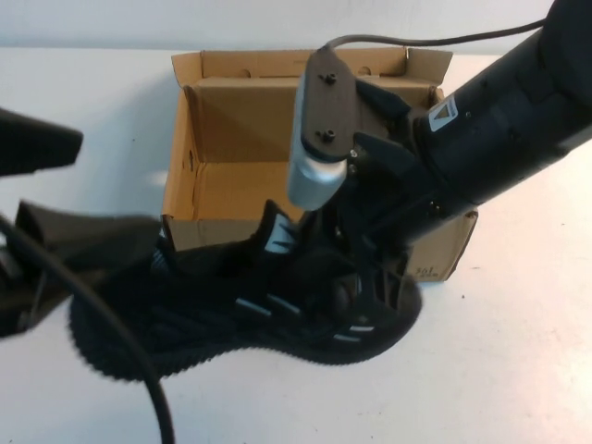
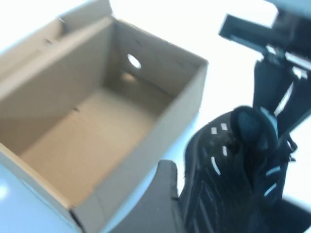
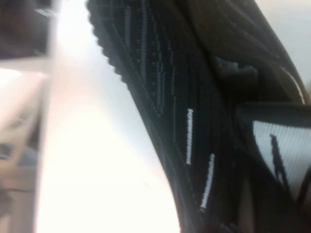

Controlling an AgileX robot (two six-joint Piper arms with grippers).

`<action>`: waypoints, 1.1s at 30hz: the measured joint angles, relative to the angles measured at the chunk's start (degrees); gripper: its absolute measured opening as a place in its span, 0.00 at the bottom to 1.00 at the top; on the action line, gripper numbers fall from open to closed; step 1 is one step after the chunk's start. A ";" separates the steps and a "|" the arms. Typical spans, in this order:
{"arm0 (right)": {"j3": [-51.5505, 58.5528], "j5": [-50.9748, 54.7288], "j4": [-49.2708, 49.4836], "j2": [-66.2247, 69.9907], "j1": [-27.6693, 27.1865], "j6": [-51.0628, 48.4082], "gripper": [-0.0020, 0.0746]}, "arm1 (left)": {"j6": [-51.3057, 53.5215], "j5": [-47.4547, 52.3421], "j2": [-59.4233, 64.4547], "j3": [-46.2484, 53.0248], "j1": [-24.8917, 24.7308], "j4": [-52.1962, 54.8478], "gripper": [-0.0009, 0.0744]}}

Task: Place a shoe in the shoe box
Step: Place the shoe in the shoe box

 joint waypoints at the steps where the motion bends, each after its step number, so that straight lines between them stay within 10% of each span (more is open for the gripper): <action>1: 0.00 -0.54 -1.93 0.00 0.00 1.49 0.06 | -0.56 -1.77 0.00 0.00 0.00 0.13 0.90; 8: -1.61 -2.00 -8.64 0.26 0.00 6.48 0.06 | -6.92 -10.69 0.00 0.00 0.00 4.23 0.84; 14: -7.29 -1.99 -12.01 1.84 -1.76 9.69 0.06 | -15.61 -10.68 0.00 0.00 0.00 15.79 0.20; 17: -9.81 -1.99 -12.48 3.52 -4.32 9.76 0.05 | -16.72 -8.88 0.00 0.00 0.00 17.89 0.07; 33: -37.34 5.47 -17.67 22.99 -8.61 9.41 0.05 | -16.54 -16.21 0.00 17.05 0.00 7.87 0.01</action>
